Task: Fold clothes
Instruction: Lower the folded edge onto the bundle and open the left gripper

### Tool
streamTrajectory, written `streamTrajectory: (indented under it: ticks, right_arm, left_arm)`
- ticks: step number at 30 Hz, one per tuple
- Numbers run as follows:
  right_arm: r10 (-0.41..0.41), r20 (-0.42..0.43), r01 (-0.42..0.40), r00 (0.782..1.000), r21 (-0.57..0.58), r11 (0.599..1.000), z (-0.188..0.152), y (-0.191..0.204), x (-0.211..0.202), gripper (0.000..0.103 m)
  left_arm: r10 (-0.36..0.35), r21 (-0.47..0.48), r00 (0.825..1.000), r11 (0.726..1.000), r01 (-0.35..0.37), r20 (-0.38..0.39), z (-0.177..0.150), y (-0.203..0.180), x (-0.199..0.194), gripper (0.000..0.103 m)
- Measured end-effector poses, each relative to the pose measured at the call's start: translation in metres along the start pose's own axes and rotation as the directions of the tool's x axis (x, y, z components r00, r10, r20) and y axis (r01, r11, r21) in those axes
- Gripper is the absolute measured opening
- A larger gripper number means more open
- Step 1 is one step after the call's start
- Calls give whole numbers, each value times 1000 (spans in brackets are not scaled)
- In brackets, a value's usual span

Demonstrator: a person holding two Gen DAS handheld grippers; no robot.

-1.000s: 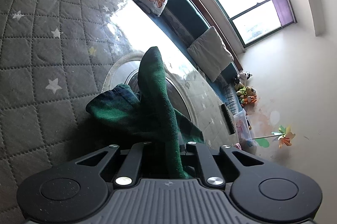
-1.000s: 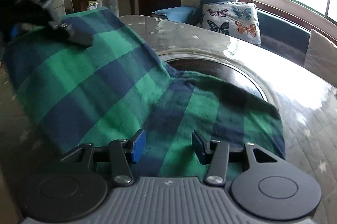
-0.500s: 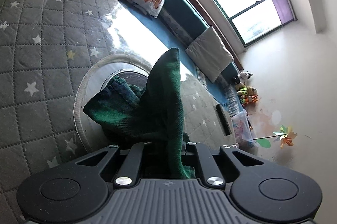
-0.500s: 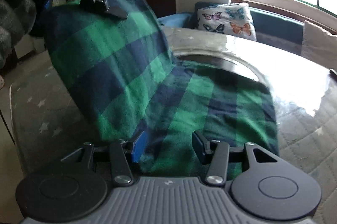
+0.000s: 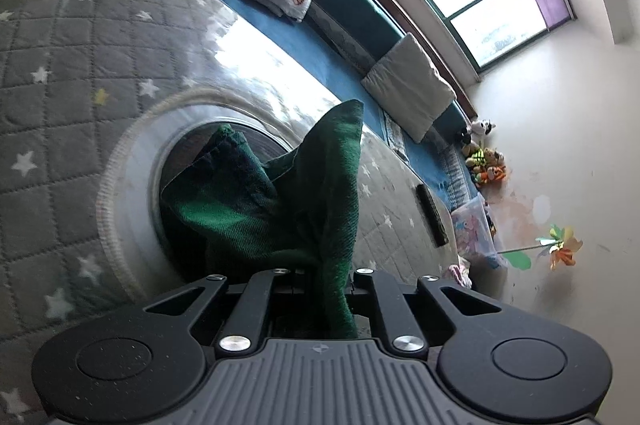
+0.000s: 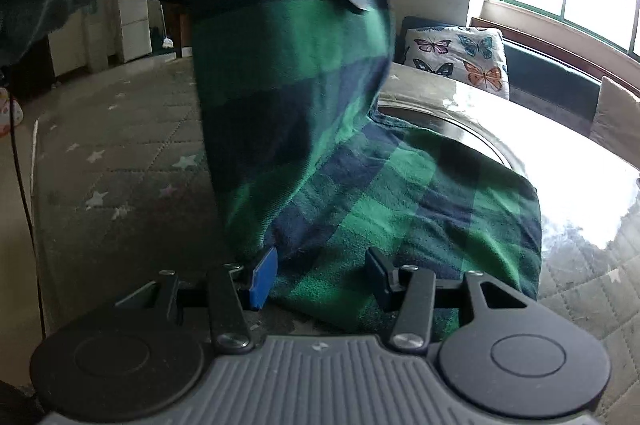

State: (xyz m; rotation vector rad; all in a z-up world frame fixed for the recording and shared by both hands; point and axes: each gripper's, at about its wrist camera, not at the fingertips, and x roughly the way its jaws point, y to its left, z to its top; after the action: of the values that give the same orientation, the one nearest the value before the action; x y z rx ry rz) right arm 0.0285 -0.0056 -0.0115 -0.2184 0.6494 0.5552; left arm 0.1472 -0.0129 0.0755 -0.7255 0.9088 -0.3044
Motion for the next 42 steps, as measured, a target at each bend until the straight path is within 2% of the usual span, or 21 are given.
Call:
streamTrajectory:
  ticks: [4, 8, 11, 17, 19, 21, 26, 28, 31, 36, 37, 40, 42]
  right_arm:
    - [10, 9, -10, 1000, 7, 1000, -2, 0, 0, 50]
    - [66, 30, -69, 997, 92, 993, -7, -14, -14, 53]
    - [64, 41, -68, 997, 108, 992, -15, -24, -28, 53]
    - [41, 58, -50, 998, 160, 986, -30, -48, -52, 58]
    - [22, 56, -32, 998, 181, 983, -35, -55, -56, 61]
    - [9, 56, -21, 998, 208, 978, -41, -62, -62, 62]
    - [-44, 53, 28, 998, 263, 964, -49, -77, -71, 64]
    - [-60, 51, 42, 997, 293, 955, -51, -83, -74, 64]
    - [-29, 62, 5, 998, 363, 932, -52, -92, -79, 63]
    - [-54, 100, 16, 994, 352, 936, -44, -93, -94, 61]
    - [-58, 112, 15, 992, 349, 937, -43, -92, -97, 58]
    - [-64, 156, 10, 986, 325, 946, -31, -88, -102, 52]
    - [-46, 172, -7, 984, 296, 955, -22, -82, -99, 46]
  left_arm:
    - [25, 28, 998, 999, -24, -49, -10, -19, 27, 11]
    - [47, 53, 995, 998, -42, -89, -20, -31, 54, 11]
    - [50, 66, 992, 997, -43, -114, -28, -34, 72, 11]
    - [67, 108, 983, 993, -49, -172, -45, -35, 99, 29]
    - [67, 123, 978, 991, -43, -196, -51, -36, 105, 42]
    - [61, 134, 974, 990, -32, -218, -55, -37, 108, 48]
    - [12, 154, 964, 988, 30, -266, -65, -41, 114, 52]
    - [-6, 153, 962, 987, 50, -272, -67, -40, 114, 52]
    - [-35, 154, 959, 985, 81, -281, -67, -39, 109, 52]
    - [-97, 204, 964, 968, 149, -246, -60, -34, 75, 52]
    - [-105, 215, 967, 964, 156, -231, -57, -32, 66, 52]
    - [-100, 254, 980, 957, 142, -170, -48, -20, 39, 52]
    - [-72, 282, 989, 953, 107, -132, -45, -10, 25, 50]
